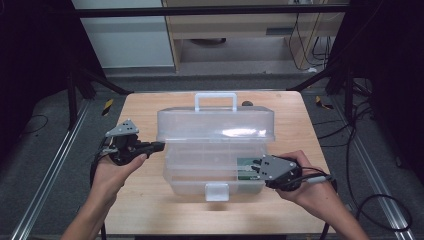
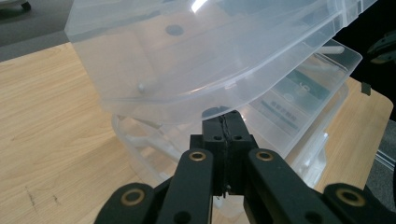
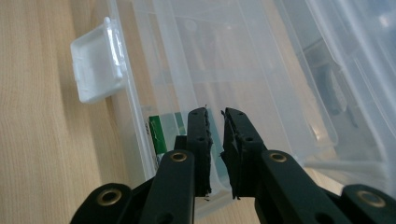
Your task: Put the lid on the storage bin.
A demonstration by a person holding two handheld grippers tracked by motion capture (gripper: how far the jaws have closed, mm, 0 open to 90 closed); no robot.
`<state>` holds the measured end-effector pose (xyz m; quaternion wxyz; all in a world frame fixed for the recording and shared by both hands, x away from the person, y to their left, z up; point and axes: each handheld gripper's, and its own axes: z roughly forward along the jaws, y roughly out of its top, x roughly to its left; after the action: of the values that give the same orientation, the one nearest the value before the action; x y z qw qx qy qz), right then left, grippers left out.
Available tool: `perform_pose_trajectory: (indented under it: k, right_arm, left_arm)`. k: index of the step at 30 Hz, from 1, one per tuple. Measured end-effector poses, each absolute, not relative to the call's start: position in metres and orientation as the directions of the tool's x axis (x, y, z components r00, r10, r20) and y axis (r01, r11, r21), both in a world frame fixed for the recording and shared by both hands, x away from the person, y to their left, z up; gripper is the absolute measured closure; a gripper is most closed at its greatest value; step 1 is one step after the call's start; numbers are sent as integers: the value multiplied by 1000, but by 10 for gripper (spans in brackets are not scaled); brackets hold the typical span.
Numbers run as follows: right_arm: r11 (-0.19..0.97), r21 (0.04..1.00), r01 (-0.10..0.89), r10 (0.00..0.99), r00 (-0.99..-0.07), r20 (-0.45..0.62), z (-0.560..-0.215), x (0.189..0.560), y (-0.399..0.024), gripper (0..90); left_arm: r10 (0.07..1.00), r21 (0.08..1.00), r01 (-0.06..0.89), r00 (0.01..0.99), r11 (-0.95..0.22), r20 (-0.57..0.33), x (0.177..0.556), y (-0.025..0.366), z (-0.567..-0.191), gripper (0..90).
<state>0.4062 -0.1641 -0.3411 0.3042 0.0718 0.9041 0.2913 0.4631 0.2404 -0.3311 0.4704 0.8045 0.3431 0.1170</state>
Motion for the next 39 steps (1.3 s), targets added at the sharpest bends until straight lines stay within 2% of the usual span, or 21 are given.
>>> perform_pose_trajectory:
  k: [12,39]
  right_arm:
    - [793,609,-9,379,-775,-505,-344,396,-187,879]
    - [751,651,115,521,-709,-476,-374,395,-229,898]
  left_arm:
    - [661,832,450,737,-326,-140,456,245,-345,900]
    - [664,827,424,743,-371,-83,441,243,-359,899]
